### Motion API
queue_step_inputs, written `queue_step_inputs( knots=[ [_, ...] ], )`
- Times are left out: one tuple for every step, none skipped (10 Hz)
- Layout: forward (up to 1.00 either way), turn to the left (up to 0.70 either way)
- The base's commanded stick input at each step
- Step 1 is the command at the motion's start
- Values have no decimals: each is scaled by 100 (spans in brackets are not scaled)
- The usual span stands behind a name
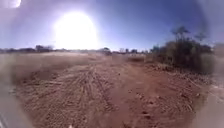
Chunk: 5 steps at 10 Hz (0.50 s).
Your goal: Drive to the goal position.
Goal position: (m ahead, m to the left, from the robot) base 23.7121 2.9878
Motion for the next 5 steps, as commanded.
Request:
queue_step_inputs(
  knots=[
    [50, 0],
    [50, 0],
    [50, 0],
    [50, 0],
    [50, 0]
  ],
)
